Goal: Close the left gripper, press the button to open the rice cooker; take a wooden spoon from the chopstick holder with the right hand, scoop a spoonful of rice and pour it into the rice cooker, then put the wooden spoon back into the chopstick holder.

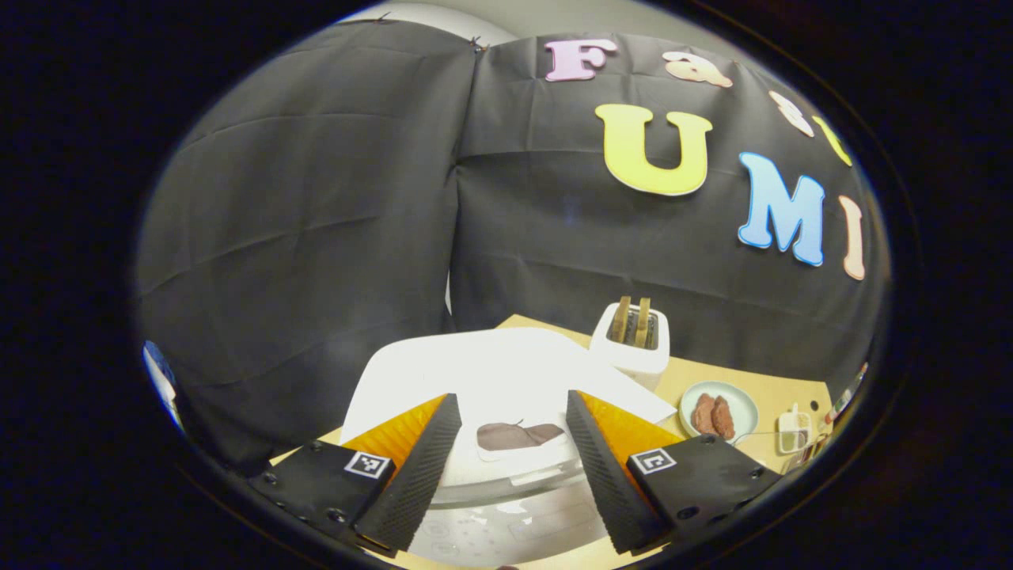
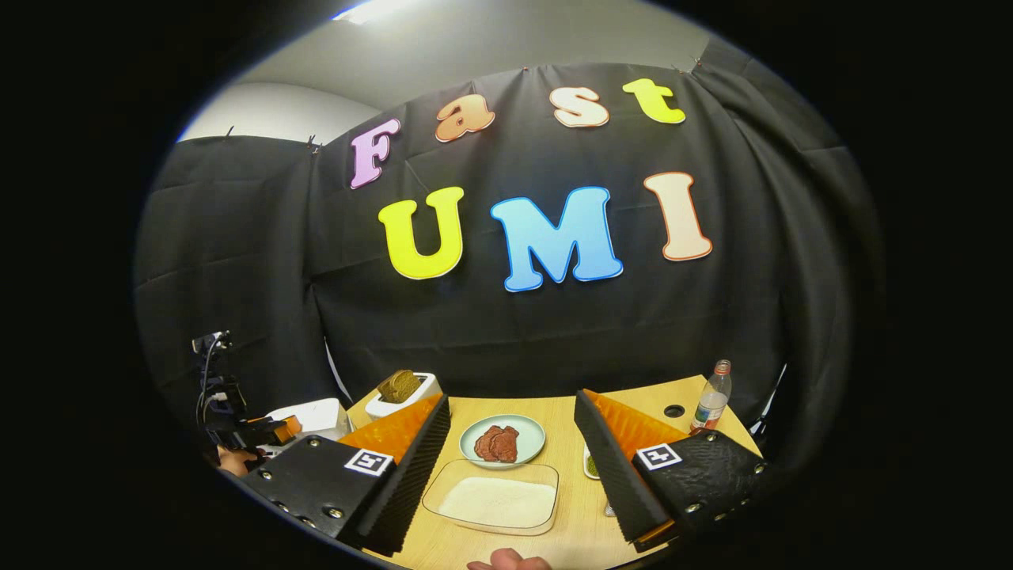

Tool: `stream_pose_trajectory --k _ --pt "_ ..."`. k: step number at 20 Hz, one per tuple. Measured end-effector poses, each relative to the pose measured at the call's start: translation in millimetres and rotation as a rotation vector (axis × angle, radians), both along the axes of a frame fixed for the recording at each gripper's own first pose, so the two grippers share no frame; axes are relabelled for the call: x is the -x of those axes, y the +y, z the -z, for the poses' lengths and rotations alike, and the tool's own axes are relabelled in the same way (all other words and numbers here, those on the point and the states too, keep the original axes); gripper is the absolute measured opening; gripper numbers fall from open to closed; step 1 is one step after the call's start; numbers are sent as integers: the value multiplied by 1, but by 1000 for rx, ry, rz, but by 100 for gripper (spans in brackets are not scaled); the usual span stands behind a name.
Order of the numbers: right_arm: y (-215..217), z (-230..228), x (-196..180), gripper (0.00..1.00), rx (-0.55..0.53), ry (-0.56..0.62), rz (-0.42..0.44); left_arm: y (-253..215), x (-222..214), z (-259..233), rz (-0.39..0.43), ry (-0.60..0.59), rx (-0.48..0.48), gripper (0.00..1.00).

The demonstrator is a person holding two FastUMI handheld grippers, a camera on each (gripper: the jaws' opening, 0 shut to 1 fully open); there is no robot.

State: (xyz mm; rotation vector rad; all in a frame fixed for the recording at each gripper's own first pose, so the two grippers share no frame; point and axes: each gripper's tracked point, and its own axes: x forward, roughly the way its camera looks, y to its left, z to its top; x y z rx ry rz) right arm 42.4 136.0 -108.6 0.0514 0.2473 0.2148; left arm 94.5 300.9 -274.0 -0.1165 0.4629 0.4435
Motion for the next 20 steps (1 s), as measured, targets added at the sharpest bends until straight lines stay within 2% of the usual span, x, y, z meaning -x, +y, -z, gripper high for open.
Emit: stream_pose_trajectory --k 6,9,10,12,13,14,15,16,17,20 --pt "0 0 0 96 22 -2 -9 -2 4 16 -5 46 34 95" --pt "-5 -2 -3 96 30 -3 6 -2 4 20 5 70 6 95" --pt "-6 -2 -4 96 25 -4 10 -2 4 22 12 79 -8 98" --pt "-7 -2 -6 96 20 -2 16 -5 5 30 10 120 23 95" --pt "-6 -1 -6 96 19 -1 17 -4 3 26 16 101 6 95" --pt "-5 0 -6 96 19 2 15 -3 0 30 21 127 21 100" --pt "-4 -1 -5 96 19 2 13 -2 2 27 24 120 22 100" --pt "-2 -2 -4 96 17 -1 11 -1 -1 27 33 112 26 93" --pt "0 -3 -3 96 16 -4 6 -1 -4 25 48 97 30 96" --pt "12 -12 -1 96 2 -30 -34 -2 -6 12 81 76 45 96"
